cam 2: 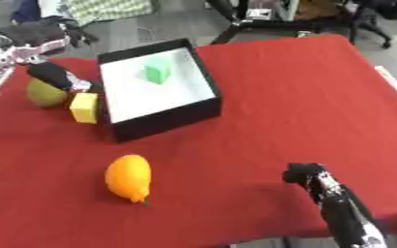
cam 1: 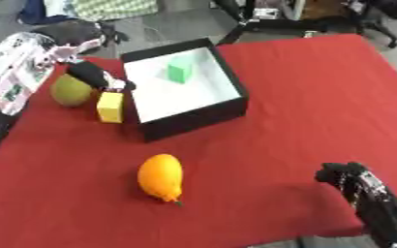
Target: Pick up objects on the table and place them in the box.
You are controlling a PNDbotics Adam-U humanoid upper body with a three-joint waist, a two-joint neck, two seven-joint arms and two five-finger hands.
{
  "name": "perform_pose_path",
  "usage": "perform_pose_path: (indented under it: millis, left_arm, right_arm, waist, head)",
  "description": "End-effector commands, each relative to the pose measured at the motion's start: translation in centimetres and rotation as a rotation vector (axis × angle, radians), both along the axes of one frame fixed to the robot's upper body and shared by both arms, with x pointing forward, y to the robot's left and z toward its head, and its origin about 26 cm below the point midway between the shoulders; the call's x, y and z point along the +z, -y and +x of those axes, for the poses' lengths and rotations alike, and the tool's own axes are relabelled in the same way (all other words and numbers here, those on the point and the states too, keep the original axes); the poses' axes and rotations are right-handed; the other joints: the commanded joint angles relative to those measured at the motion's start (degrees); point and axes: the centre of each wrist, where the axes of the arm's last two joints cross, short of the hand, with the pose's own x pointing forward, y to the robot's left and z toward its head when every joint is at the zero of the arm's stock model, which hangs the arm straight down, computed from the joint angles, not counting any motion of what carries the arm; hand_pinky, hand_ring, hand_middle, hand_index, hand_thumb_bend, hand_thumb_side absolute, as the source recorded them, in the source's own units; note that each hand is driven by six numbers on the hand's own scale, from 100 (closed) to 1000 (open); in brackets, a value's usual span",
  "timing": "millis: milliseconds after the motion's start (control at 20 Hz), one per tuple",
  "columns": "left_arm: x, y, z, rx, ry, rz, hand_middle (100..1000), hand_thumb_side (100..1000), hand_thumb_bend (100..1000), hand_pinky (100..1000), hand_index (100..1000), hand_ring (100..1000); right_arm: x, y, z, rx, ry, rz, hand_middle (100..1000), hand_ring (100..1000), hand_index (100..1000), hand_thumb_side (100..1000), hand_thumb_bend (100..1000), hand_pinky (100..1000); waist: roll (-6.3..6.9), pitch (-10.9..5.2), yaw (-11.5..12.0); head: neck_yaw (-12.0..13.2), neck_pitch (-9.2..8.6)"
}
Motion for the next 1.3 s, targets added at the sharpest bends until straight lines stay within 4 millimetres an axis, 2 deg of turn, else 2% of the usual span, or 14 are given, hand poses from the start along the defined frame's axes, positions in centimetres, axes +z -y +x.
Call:
perform_pose_path:
  millis: [50, 100, 150, 400, 750, 1300]
  left_arm:
    - [0.7, -1.6, 0.5, 0.036, -0.025, 0.068, 824, 618, 558, 826, 957, 789]
    - [0.6, -1.9, 0.6, 0.048, -0.039, 0.082, 822, 674, 567, 825, 954, 788]
    - [0.5, -2.1, 0.6, 0.06, -0.053, 0.094, 820, 673, 567, 824, 953, 786]
    - [0.2, -2.1, 0.6, 0.098, -0.077, 0.114, 796, 636, 526, 816, 932, 768]
    - [-2.4, -1.6, 0.9, 0.099, -0.09, 0.095, 787, 618, 502, 814, 923, 764]
    - [-4.6, -1.7, 1.2, 0.115, -0.112, 0.107, 745, 508, 413, 806, 889, 744]
  right_arm:
    - [0.4, 0.4, 0.0, 0.001, 0.012, -0.01, 705, 803, 797, 1000, 100, 1000]
    - [0.4, 0.3, 0.0, 0.002, 0.011, -0.01, 705, 803, 797, 1000, 100, 1000]
    - [0.4, 0.3, 0.0, 0.002, 0.012, -0.01, 705, 803, 797, 1000, 100, 1000]
    - [0.4, 0.3, 0.0, -0.001, 0.013, -0.008, 705, 803, 797, 1000, 100, 1000]
    - [0.4, 0.3, 0.1, 0.003, 0.016, -0.006, 705, 802, 797, 1000, 100, 1000]
    - [0.4, 0.2, 0.1, 0.005, 0.016, -0.004, 704, 802, 797, 1000, 100, 1000]
  waist:
    - [0.39, -1.35, 0.19]
    - [0.37, -1.31, 0.24]
    - [0.35, -1.29, 0.28]
    - [0.2, -1.18, 0.33]
    - [0.01, -0.95, 0.22]
    - [-0.09, -0.74, 0.16]
  head:
    - [-0.46, -0.11]
    - [-0.58, -0.11]
    - [-0.67, -0.11]
    - [-0.91, -0.11]
    - [-0.84, -0.11]
    - [-0.89, -0.11]
